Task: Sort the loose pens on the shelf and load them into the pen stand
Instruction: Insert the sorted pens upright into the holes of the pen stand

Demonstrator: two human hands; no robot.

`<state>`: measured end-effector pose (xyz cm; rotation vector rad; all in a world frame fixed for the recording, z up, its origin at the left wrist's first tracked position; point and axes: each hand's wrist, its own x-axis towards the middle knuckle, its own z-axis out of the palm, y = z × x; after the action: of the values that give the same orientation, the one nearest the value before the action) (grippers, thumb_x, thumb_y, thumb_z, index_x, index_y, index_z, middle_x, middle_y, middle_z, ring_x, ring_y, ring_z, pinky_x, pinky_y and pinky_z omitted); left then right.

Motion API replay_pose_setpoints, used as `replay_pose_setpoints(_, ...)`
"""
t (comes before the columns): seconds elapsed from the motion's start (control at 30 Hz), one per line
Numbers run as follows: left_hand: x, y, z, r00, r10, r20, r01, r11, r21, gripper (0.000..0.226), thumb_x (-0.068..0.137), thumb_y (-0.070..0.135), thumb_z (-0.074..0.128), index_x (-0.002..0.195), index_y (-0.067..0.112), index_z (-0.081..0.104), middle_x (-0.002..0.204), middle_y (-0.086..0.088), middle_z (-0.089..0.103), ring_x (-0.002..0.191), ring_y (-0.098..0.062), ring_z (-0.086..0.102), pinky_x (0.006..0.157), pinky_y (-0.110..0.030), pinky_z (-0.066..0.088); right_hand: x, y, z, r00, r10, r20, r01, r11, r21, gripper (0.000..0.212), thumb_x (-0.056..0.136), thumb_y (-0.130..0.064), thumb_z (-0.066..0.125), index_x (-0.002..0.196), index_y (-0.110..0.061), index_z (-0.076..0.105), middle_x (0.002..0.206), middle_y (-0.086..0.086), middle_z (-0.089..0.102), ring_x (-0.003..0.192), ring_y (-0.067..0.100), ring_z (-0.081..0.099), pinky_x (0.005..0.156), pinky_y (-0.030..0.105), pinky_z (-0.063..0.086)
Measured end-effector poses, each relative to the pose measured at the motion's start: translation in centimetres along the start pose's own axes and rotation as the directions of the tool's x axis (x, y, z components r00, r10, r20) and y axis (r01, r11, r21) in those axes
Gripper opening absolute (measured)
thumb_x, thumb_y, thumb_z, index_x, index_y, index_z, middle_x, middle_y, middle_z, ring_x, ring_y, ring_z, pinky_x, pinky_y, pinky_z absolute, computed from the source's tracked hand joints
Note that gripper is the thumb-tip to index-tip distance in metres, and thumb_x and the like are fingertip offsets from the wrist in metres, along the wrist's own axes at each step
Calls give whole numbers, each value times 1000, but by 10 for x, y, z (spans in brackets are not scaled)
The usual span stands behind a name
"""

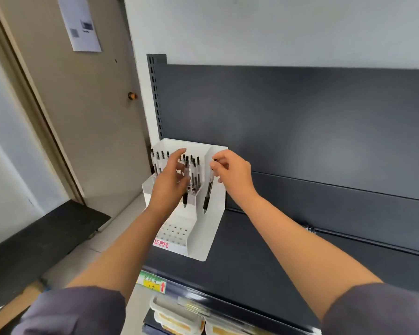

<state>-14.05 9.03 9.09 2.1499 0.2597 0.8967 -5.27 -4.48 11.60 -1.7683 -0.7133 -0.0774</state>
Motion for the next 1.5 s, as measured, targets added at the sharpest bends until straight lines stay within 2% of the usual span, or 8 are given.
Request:
replay_pose_setpoints(0.1, 24, -18, -16, 1000, 0, -21, -1, 999, -40, 46, 89, 5, 55, 125, 32, 43, 93, 5, 54, 76, -15, 62, 64, -29, 50, 22, -7, 24, 999, -34, -30, 32, 997, -72, 7, 89, -12, 59, 89, -11, 66, 76, -7, 63, 77, 13, 60, 71, 23, 48)
replay_pose_setpoints(0.23, 56, -40, -20, 1000, 22, -10, -23, 997, -79, 48, 86, 0, 56, 118, 33, 44, 88, 11, 53, 76, -15, 63, 58, -31, 49, 44, -10, 48, 995, -86, -53, 78, 988, -136, 8, 92, -15, 57, 92, -13, 65, 79, -6, 65, 80, 14, 62, 71, 21, 46)
replay_pose_setpoints(0.3, 70, -51, -17, 998, 54, 13, -53, 995, -87, 48, 86, -1, 55, 119, 31, 44, 88, 12, 51, 76, -17, 64, 57, -33, 51, 53, -7, 59, 995, -88, -46, 77, 976, -203, 9, 93, -16, 56, 93, -14, 64, 80, -2, 67, 79, 17, 62, 73, 29, 49)
replay_pose_setpoints(0.47, 89, -72, -6, 992, 84, 90, -75, 992, -103, 49, 87, 0, 56, 122, 30, 43, 87, 16, 51, 73, -2, 62, 54, -13, 42, 65, 5, 75, 997, -79, 15, 79, 917, -391, 13, 94, -17, 54, 99, -13, 65, 90, 2, 70, 86, 22, 61, 79, 41, 49)
replay_pose_setpoints(0.73, 94, -96, 7, 958, 128, 256, -120, 992, -46, 45, 89, 1, 54, 127, 21, 42, 95, -1, 57, 86, -17, 65, 71, -35, 55, 79, 27, 90, 993, -83, 86, 119, 739, -663, 19, 94, -22, 52, 98, -22, 71, 105, -3, 60, 102, 22, 44, 86, 37, 42)
replay_pose_setpoints(1.13, 87, -114, 15, 948, 130, 290, -160, 984, 82, 45, 89, 6, 57, 130, 18, 43, 93, -2, 64, 83, -21, 64, 76, -36, 55, 81, 46, 92, 987, -160, -13, 109, 730, -675, 10, 89, -27, 61, 89, -21, 69, 107, -5, 53, 105, 20, 44, 82, 29, 31)
replay_pose_setpoints(1.3, 83, -112, 15, 940, 155, 304, -198, 974, 114, 49, 90, 5, 53, 134, 21, 40, 94, -1, 61, 81, -21, 62, 73, -41, 54, 80, 48, 95, 989, -145, -5, 107, 755, -647, 12, 90, -29, 59, 98, -22, 66, 112, -4, 53, 109, 20, 44, 86, 30, 34)
replay_pose_setpoints(1.5, 82, -102, 16, 975, 141, 172, -163, 979, 122, 46, 88, 10, 57, 131, 19, 41, 101, -1, 53, 79, -15, 52, 67, -29, 44, 72, 47, 77, 983, -174, -57, 116, 833, -542, 18, 93, -26, 55, 107, -17, 62, 116, 0, 53, 110, 21, 45, 92, 34, 37)
